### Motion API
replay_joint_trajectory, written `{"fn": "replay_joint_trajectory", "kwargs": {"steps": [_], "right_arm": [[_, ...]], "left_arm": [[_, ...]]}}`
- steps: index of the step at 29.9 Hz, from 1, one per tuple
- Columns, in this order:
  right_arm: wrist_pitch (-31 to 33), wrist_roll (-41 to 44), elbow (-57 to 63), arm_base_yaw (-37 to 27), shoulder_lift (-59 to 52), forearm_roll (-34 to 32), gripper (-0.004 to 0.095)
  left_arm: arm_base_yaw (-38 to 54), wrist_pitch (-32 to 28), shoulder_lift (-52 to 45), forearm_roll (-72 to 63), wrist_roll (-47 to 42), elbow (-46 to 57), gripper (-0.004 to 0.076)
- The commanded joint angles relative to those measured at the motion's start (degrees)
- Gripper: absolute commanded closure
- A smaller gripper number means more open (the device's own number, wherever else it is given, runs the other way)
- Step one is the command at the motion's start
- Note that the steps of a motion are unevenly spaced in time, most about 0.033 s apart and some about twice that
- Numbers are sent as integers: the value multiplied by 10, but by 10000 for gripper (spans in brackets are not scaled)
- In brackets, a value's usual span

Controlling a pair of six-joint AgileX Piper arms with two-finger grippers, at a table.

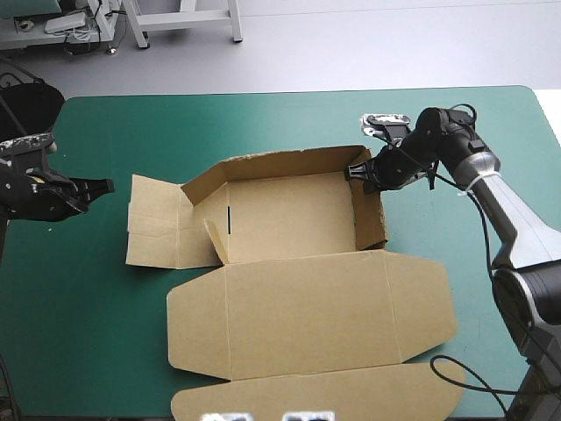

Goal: Fold the box

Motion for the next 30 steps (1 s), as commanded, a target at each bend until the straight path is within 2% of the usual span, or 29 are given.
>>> {"fn": "replay_joint_trajectory", "kwargs": {"steps": [1, 5, 8, 12, 16, 22, 30], "right_arm": [[-20, 10, -14, 3, -3, -8, 752], [-44, 9, -15, 3, 2, -22, 630], [-26, -4, -37, 3, -1, -51, 583], [27, -3, -102, 3, -13, -93, 581], [53, -21, -173, 3, -30, -113, 579], [106, -6, -273, 3, -49, -111, 579], [106, 38, -222, 3, -91, -58, 578]], "left_arm": [[0, -7, -8, -15, 0, -15, 729], [0, -5, -6, -15, 0, -15, 731], [0, -5, -6, -15, 0, -15, 731], [0, -10, -6, -7, 0, -15, 731], [0, -15, -6, -7, 0, -15, 733], [0, -14, -6, -7, 0, -15, 733], [0, -7, -6, -4, 0, -15, 733]]}}
